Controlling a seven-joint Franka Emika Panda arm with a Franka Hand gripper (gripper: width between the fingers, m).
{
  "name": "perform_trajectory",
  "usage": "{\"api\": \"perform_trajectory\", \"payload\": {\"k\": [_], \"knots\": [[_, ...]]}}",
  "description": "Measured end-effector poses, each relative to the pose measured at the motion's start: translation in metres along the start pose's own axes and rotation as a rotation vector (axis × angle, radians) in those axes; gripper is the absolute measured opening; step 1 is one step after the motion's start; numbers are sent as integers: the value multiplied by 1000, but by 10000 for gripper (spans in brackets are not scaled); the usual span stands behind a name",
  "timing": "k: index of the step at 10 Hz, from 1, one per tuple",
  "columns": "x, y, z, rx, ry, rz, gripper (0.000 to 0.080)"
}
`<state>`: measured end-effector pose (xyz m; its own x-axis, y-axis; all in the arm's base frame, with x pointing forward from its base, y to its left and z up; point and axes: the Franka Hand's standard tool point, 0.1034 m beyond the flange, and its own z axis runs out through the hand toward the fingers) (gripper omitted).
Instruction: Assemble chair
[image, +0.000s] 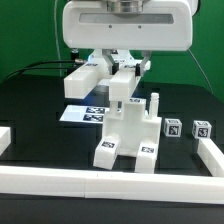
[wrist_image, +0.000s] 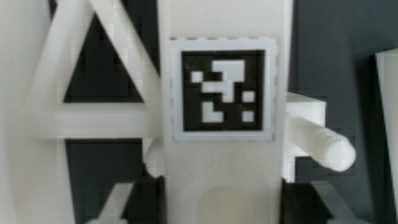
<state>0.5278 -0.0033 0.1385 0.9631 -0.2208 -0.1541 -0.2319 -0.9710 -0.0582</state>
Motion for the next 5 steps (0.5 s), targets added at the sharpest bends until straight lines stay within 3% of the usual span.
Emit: {"api": "perform_trajectory", "payload": {"k": [1,2,3,5], "knots": [[0,0,-1,-11,0,-2,284],[4,-5,-12,-86,14,-39,284],[10,-13,-24,-98,27,-58,284],[13,-22,-24,-101,47,-70,284]]}}
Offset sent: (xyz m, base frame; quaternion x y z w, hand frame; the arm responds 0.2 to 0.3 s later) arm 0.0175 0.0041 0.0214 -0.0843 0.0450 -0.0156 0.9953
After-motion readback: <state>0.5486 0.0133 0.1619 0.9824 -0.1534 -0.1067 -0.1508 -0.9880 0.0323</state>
